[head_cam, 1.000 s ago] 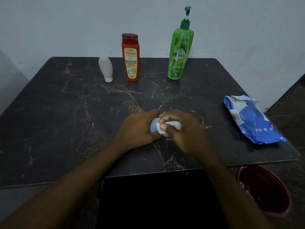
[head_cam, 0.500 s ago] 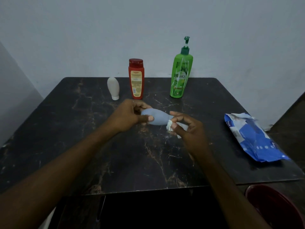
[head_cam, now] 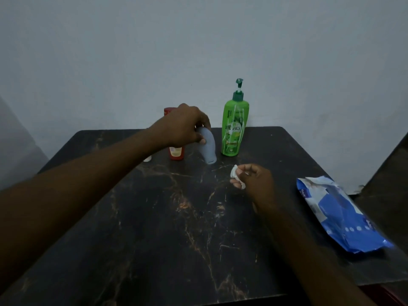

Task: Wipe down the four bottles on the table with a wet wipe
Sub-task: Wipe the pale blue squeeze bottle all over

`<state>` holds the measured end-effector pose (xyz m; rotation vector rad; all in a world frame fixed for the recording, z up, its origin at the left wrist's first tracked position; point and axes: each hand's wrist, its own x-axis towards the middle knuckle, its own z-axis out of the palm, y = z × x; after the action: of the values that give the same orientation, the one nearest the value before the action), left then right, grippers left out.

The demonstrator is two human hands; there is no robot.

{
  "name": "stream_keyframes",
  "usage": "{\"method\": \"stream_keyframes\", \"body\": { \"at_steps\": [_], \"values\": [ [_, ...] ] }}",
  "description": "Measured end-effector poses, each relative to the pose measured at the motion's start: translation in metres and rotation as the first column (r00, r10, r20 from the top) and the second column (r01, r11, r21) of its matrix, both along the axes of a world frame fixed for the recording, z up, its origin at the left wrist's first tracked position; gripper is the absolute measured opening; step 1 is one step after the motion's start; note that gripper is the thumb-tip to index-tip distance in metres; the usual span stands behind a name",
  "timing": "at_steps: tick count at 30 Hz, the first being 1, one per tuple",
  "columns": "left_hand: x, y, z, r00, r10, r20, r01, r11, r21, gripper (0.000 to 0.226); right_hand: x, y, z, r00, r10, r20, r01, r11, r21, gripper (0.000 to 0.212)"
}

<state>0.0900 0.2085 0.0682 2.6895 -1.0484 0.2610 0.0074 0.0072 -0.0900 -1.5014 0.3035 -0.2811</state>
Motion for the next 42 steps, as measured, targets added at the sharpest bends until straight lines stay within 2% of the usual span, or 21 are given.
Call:
{"method": "stream_keyframes", "body": {
  "at_steps": [6, 11, 15, 26, 42],
  "values": [
    [0.058, -0.026, 0.014, 0.998, -0.011, 0.067, -0.004, 0.976, 0.218, 0.038, 0.037, -0.008, -0.022, 0.999, -0.035, -0.019, 0.032, 0.992, -0.124, 0.004],
    [0.090, -0.042, 0.003, 0.998, -0.008, 0.066, -0.014, 0.946, 0.325, 0.037, 0.057, -0.013, -0.029, 0.999, -0.023, 0.029, 0.031, 0.947, -0.319, 0.008],
    [0.105, -0.049, -0.010, 0.999, 0.005, 0.035, -0.018, 0.929, 0.370, 0.035, 0.068, -0.013, -0.031, 0.996, -0.059, 0.066, 0.076, 0.951, -0.299, 0.008],
    [0.120, -0.051, -0.037, 0.998, 0.042, -0.037, -0.024, 0.918, 0.395, 0.036, 0.071, -0.014, -0.036, 0.996, -0.078, 0.049, 0.089, 0.947, -0.307, 0.008],
    [0.121, -0.057, -0.044, 0.996, 0.076, -0.035, -0.053, 0.896, 0.441, 0.037, 0.070, -0.014, -0.037, 0.994, -0.077, 0.078, 0.096, 0.956, -0.276, 0.007]
  ]
}}
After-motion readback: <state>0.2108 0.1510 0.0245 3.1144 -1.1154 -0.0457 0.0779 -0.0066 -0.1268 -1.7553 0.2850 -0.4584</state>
